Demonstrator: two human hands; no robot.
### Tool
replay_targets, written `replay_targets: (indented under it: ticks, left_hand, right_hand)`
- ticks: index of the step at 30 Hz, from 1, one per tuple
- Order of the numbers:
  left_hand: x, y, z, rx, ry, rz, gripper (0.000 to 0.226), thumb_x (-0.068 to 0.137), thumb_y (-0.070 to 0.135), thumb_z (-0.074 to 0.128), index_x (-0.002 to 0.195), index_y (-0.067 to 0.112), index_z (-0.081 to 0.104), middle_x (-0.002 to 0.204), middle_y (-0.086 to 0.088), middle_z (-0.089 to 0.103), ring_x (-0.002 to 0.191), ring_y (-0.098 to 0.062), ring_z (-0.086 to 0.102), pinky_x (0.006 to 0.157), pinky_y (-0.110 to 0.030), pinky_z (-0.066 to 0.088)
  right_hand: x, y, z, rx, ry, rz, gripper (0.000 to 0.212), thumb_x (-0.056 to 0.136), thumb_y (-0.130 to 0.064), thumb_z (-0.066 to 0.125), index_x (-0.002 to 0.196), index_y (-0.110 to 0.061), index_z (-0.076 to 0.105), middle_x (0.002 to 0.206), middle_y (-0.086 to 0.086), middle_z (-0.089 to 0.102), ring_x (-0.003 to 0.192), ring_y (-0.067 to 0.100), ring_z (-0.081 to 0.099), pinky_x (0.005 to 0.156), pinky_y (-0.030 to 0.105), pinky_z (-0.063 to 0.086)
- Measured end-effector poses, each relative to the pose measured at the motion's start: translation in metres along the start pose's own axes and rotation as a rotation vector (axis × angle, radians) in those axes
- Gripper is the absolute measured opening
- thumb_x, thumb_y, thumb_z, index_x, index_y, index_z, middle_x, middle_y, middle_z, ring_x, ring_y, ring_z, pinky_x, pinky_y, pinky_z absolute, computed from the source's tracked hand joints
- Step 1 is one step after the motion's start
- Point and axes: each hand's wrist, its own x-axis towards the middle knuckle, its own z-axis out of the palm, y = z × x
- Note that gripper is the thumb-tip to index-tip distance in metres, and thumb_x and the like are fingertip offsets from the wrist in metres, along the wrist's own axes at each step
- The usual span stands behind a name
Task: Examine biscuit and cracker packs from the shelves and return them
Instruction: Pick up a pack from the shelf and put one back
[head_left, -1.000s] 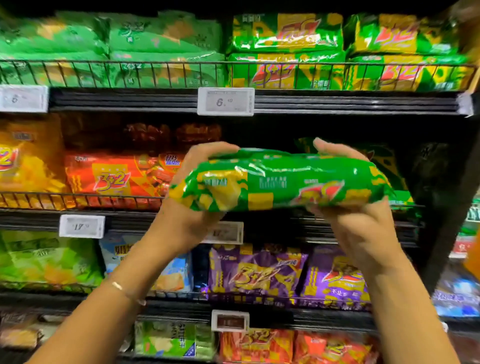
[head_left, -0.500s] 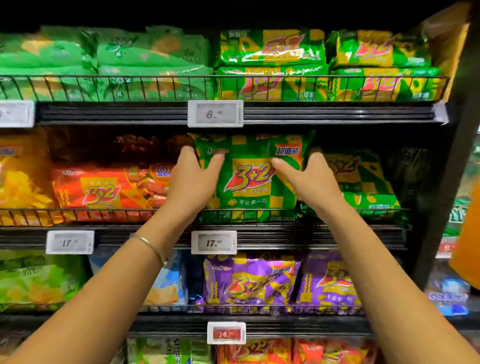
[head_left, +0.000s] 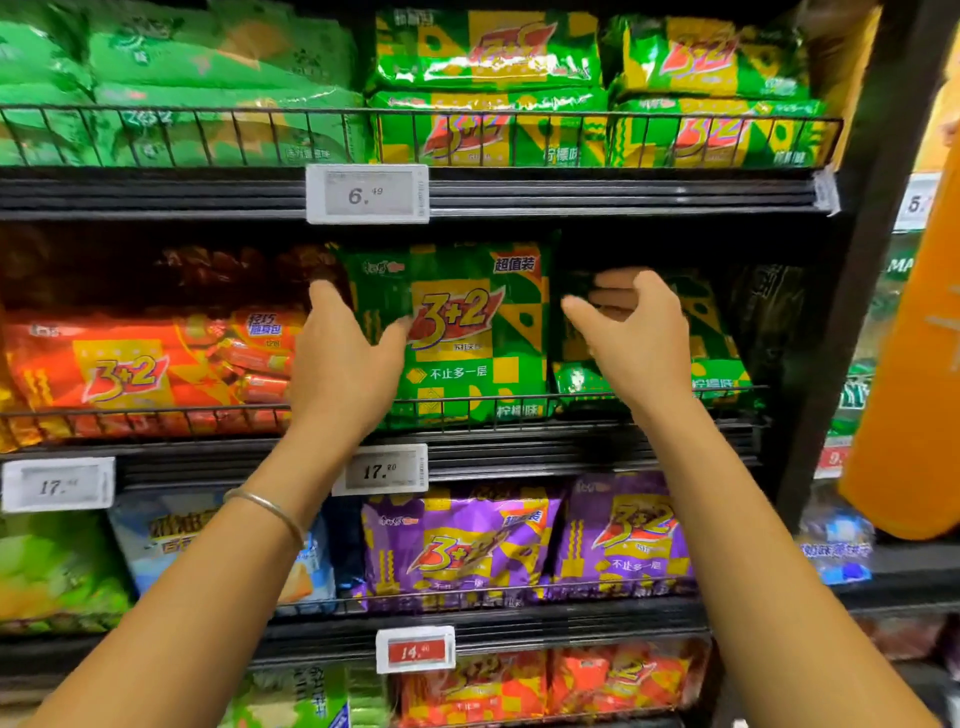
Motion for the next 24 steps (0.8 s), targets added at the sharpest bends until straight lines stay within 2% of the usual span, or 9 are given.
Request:
replay_targets:
  ticks: [1,3,5,7,12,15,19,22,24]
  left_hand:
    - [-0.011,0.001,0.003,0.009,0.028,0.044,0.053,0.094,0.036,0.074,0.127,0.010,0.042,0.114,-0.009,0.058,0.107,-0.037,0.057,0.077,-0.044,0.047]
    - [-0.030,0.004,0.010,0.062,0.087,0.088,0.083,0.092,0.035,0.076,0.153,0.005,0.030,0.146,-0.018,0.044,0.134,-0.038,0.044,0.101,-0.054,0.043]
    - [-0.044,0.012,0.017,0.080,0.153,0.140,0.093,0.088,0.035,0.078,0.159,0.007,0.026,0.152,-0.021,0.037,0.140,-0.038,0.037,0.109,-0.055,0.037]
    - [-0.051,0.022,0.027,0.136,0.141,0.228,0.087,0.086,0.036,0.077,0.157,0.013,0.034,0.148,-0.019,0.039,0.136,-0.039,0.039,0.106,-0.055,0.038]
    - [-0.053,0.034,0.056,0.467,-0.173,0.280,0.057,0.095,0.049,0.064,0.146,0.031,0.050,0.136,-0.011,0.048,0.123,-0.040,0.046,0.098,-0.051,0.042]
    - [-0.059,0.029,0.058,0.497,-0.158,0.307,0.047,0.098,0.051,0.058,0.140,0.031,0.059,0.132,-0.009,0.051,0.121,-0.037,0.049,0.096,-0.050,0.044]
    - [-0.061,0.027,0.054,0.505,-0.154,0.321,0.046,0.099,0.052,0.057,0.140,0.032,0.061,0.136,-0.009,0.053,0.124,-0.035,0.051,0.097,-0.051,0.046]
    - [-0.061,0.029,0.054,0.504,-0.160,0.327,0.048,0.099,0.053,0.056,0.142,0.033,0.060,0.137,-0.010,0.052,0.125,-0.035,0.051,0.098,-0.051,0.045]
    - [-0.061,0.027,0.054,0.500,-0.160,0.332,0.049,0.100,0.054,0.055,0.143,0.033,0.058,0.138,-0.010,0.052,0.126,-0.035,0.050,0.099,-0.050,0.045]
  right_hand:
    - [0.001,0.006,-0.010,0.000,0.044,-0.009,0.034,0.088,-0.035,0.077,0.109,-0.011,0.063,0.104,0.005,0.068,0.099,0.026,0.065,0.090,0.049,0.055]
    - [0.006,0.019,-0.030,-0.056,0.113,-0.004,0.032,0.090,-0.030,0.074,0.111,-0.008,0.063,0.110,0.011,0.068,0.105,0.030,0.063,0.095,0.047,0.052]
    - [0.015,0.033,-0.051,-0.180,0.143,0.014,0.038,0.092,-0.029,0.072,0.120,-0.006,0.060,0.123,0.017,0.062,0.117,0.036,0.057,0.101,0.047,0.047]
    - [0.024,0.042,-0.067,-0.275,0.103,0.077,0.050,0.093,-0.032,0.070,0.130,-0.005,0.053,0.133,0.020,0.055,0.124,0.039,0.052,0.104,0.048,0.045]
    - [0.032,0.054,-0.073,-0.481,-0.165,0.233,0.063,0.094,-0.042,0.070,0.131,0.002,0.044,0.137,0.028,0.053,0.127,0.047,0.052,0.099,0.047,0.045]
    - [0.034,0.059,-0.070,-0.513,-0.235,0.255,0.063,0.094,-0.046,0.067,0.132,-0.001,0.043,0.138,0.025,0.054,0.125,0.045,0.053,0.098,0.048,0.046]
    - [0.044,0.059,-0.068,-0.431,-0.192,0.324,0.065,0.089,-0.042,0.069,0.133,-0.001,0.046,0.137,0.022,0.055,0.122,0.044,0.056,0.099,0.050,0.049]
    - [0.046,0.060,-0.065,-0.302,-0.105,0.353,0.042,0.086,-0.036,0.073,0.108,-0.006,0.054,0.125,0.021,0.060,0.114,0.043,0.059,0.093,0.053,0.050]
    - [0.044,0.062,-0.062,-0.256,-0.010,0.345,0.031,0.086,-0.030,0.074,0.092,-0.011,0.051,0.111,0.016,0.063,0.104,0.040,0.061,0.083,0.049,0.049]
